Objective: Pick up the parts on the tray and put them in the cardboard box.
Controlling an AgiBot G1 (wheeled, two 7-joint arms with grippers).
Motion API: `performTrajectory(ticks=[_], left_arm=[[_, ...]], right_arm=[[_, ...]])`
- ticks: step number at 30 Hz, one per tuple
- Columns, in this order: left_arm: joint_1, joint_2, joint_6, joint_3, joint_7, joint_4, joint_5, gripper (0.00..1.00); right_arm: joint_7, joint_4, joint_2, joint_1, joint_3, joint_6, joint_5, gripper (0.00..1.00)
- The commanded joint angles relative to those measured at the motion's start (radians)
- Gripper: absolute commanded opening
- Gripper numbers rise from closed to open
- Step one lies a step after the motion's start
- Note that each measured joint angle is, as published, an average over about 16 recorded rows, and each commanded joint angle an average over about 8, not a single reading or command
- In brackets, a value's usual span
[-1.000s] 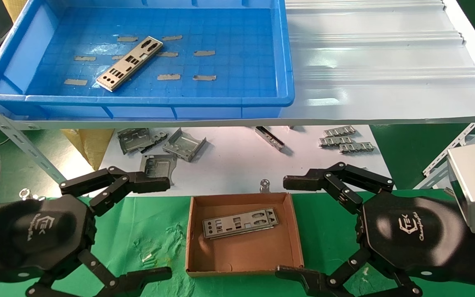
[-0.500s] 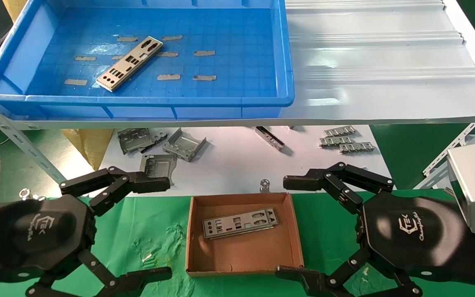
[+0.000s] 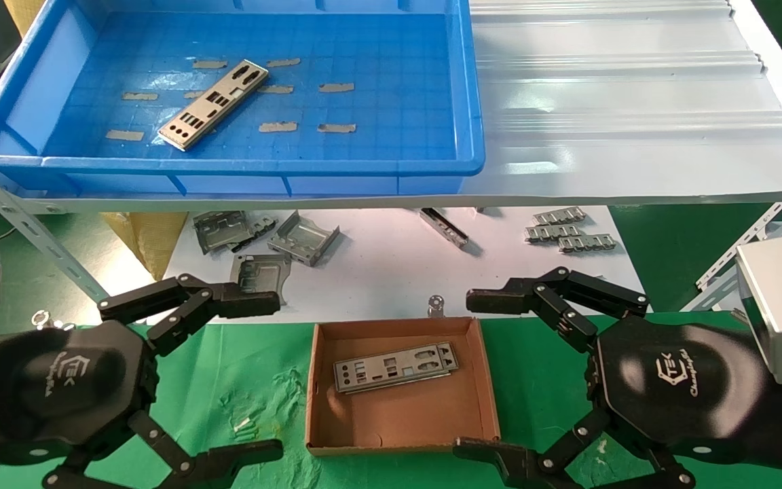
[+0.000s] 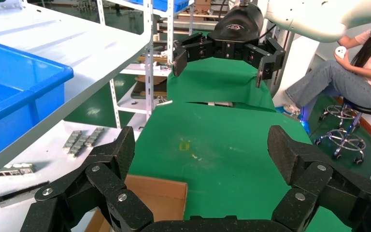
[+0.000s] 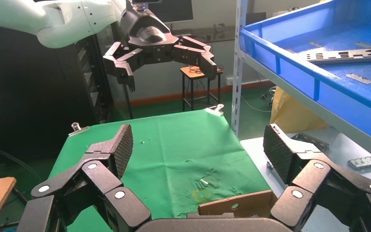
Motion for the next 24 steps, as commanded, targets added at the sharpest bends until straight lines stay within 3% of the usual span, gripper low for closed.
performTrajectory(ticks=[1,24], left_arm=[[0.0,0.0,0.0,0.0,0.0,0.0,0.0,1.0],[0.0,0.0,0.0,0.0,0.0,0.0,0.0,1.0]], right_arm=[[0.0,0.0,0.0,0.0,0.0,0.0,0.0,1.0],[0.0,0.0,0.0,0.0,0.0,0.0,0.0,1.0]])
